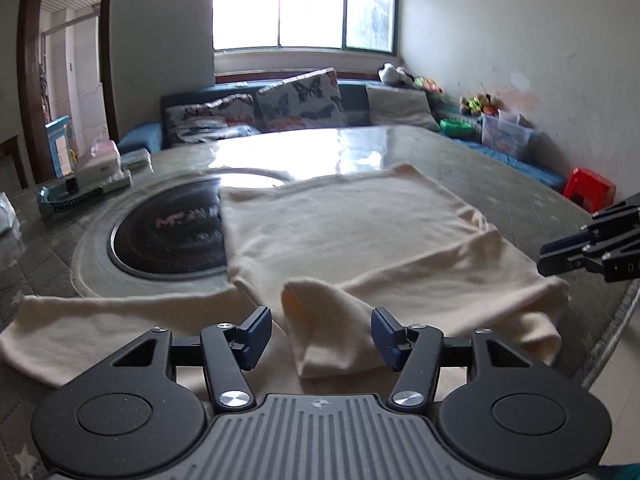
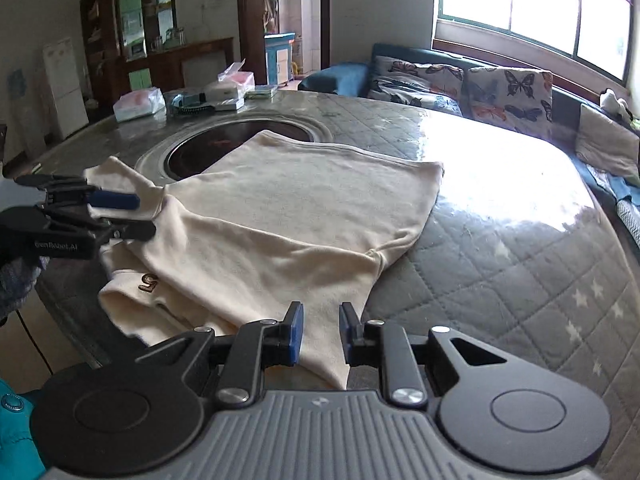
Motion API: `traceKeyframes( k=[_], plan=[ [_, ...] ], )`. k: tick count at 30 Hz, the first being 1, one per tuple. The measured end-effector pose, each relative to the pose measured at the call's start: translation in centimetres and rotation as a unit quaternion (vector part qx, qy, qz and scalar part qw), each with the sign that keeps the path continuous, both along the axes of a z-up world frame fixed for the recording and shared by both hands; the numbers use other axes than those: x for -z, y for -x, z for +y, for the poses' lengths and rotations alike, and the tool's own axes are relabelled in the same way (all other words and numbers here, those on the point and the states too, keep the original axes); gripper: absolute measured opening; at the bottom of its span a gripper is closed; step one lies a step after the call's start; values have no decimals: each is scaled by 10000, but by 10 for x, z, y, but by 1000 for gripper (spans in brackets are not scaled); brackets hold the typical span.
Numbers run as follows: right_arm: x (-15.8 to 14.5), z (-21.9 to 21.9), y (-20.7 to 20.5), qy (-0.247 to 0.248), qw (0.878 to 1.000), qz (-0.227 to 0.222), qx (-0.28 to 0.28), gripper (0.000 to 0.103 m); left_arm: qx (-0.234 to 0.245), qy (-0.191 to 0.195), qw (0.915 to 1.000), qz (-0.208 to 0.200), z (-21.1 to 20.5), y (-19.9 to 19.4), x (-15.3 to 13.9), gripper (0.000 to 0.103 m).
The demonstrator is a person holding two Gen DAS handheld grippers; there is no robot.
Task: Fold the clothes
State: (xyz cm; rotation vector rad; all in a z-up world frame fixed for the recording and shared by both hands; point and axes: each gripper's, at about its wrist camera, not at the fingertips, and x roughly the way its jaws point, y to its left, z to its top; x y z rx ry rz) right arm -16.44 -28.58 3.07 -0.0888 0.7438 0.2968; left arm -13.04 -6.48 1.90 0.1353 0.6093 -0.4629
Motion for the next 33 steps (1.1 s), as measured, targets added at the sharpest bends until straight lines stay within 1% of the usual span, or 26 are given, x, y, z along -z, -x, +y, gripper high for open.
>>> traceKeyframes(
  k=[1, 2, 3, 7, 8, 11, 14, 16, 19, 21, 23, 24, 29, 33],
  plan=[
    [2, -1, -1, -41, 10000, -2, -18, 18, 35, -20, 10000, 33, -1, 1, 2, 53],
    [5, -1, -2, -28, 10000, 17, -39, 18, 66, -46, 10000, 54, -2, 2, 3, 45],
    [8, -1, -3, -15, 10000, 35, -59, 18, 90, -81, 9999, 54, -4, 3, 4, 41],
    [18, 0, -8, 63, 9998, 116, -128, 18, 105, -185, 9998, -1, -6, 9, 6, 15],
    [16, -1, -9, 63, 9998, 106, -138, 18, 71, -159, 9998, 1, -5, 9, 4, 11],
    [10, 0, -16, 122, 9998, -51, -176, 18, -21, -177, 9998, -79, -3, 12, 1, 4],
    [5, 3, -28, 242, 9992, -231, -227, 18, -150, -284, 9993, -175, -2, 17, -2, 3],
    [5, 5, -35, 235, 9990, -276, -273, 18, -224, -290, 9993, -121, 3, 19, -3, 3],
    [11, 10, -50, 231, 9990, -220, -322, 18, -268, -246, 9993, 2, 10, 20, -4, 7],
    [17, 13, -58, 244, 9991, -123, -334, 19, -286, -197, 9994, 54, 13, 20, -5, 7],
    [23, 14, -60, 275, 9990, -101, -345, 19, -318, -172, 9993, 77, 14, 19, -6, 13],
    [26, 15, -60, 291, 9989, -91, -350, 19, -316, -159, 9993, 76, 14, 19, -7, 13],
    [20, 17, -61, 281, 9988, -167, -357, 20, -280, -136, 9994, 118, 11, 14, -2, 13],
    [27, 18, -66, 323, 9990, -69, -310, 20, -249, -180, 9995, 113, 15, 15, 2, 12]
  ],
)
